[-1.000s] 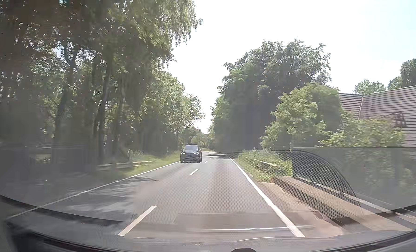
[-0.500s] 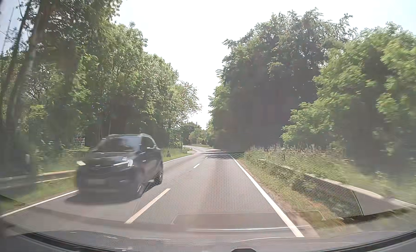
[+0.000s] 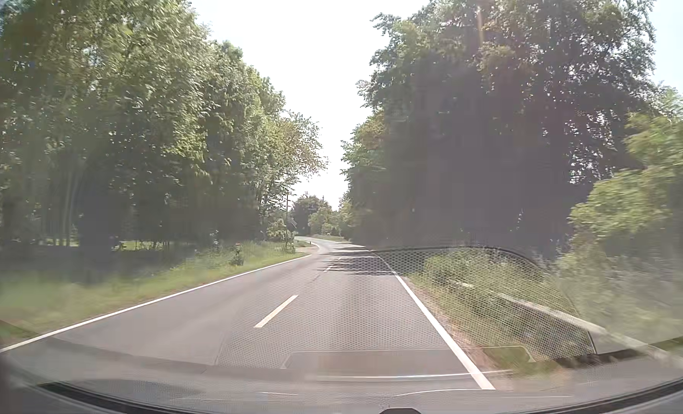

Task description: Follow the waypoints while adhering to traffic rules and regulations

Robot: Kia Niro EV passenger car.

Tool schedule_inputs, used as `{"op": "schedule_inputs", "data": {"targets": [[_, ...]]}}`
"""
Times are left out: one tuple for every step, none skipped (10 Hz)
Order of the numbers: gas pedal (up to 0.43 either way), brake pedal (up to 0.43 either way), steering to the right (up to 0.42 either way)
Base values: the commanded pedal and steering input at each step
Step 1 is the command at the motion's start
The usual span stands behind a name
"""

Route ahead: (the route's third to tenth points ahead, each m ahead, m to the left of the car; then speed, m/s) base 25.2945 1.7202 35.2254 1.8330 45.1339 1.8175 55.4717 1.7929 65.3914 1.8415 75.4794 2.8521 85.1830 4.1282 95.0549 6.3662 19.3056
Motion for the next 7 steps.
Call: {"op": "schedule_inputs", "data": {"targets": [[0.059,0.0,-0.003],[0.059,0.0,-0.004],[0.059,0.0,-0.004],[0.059,0.0,-0.003],[0.059,0.0,-0.002],[0.067,0.0,-0.001],[0.079,0.0,-0.001]]}}
